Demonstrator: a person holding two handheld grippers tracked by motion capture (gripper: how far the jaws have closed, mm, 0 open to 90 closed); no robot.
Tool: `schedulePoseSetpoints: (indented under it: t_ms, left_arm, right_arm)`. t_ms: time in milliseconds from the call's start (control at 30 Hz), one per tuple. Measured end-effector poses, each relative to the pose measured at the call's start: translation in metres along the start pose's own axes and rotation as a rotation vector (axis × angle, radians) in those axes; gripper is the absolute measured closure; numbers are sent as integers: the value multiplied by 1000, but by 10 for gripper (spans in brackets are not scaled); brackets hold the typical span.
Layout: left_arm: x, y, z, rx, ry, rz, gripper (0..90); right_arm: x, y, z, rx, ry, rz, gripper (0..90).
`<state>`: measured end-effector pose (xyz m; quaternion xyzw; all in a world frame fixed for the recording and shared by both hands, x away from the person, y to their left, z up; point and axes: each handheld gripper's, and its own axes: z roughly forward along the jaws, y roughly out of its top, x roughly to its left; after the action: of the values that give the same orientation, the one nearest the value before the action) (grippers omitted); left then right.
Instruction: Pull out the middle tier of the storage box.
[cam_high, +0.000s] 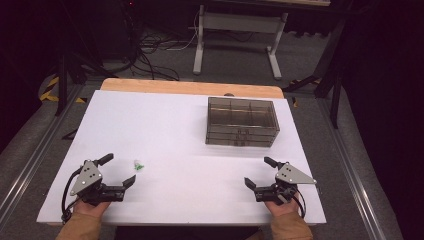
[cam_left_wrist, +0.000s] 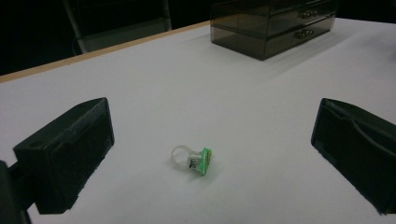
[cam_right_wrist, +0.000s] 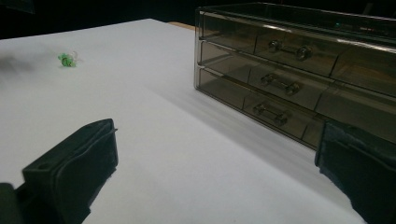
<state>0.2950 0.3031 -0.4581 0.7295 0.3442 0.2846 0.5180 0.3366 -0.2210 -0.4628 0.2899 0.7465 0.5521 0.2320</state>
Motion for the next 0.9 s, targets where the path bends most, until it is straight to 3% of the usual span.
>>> schedulePoseSetpoints:
  t_ms: [67,133,233,400,633,833,900]
  left_arm:
    - [1,2,-1,-1,-5,-11,3]
    - [1,1,-3,-33,10,-5,2]
    - [5,-2,-3,-4,-4,-44,2]
    - [5,-3,-6,-5,-7,-57,3]
    - [2,-6,-10,-31,-35,-24,2]
    - [-1,-6,-12,-24,-38,3,2]
    - [-1,-6,-12,-24,-46,-7,2]
  right_arm:
    - [0,0,0,1,2,0,0]
    - [0,0,1,0,1,-4,0]
    - [0,0,1,-1,4,-5,0]
    - [1,0,1,3,4,-4,0]
    - [0,0,1,4,-1,-5,0]
    - [1,1,0,-2,-5,-8,0]
    - [0,1,-1,-8,-8,-5,0]
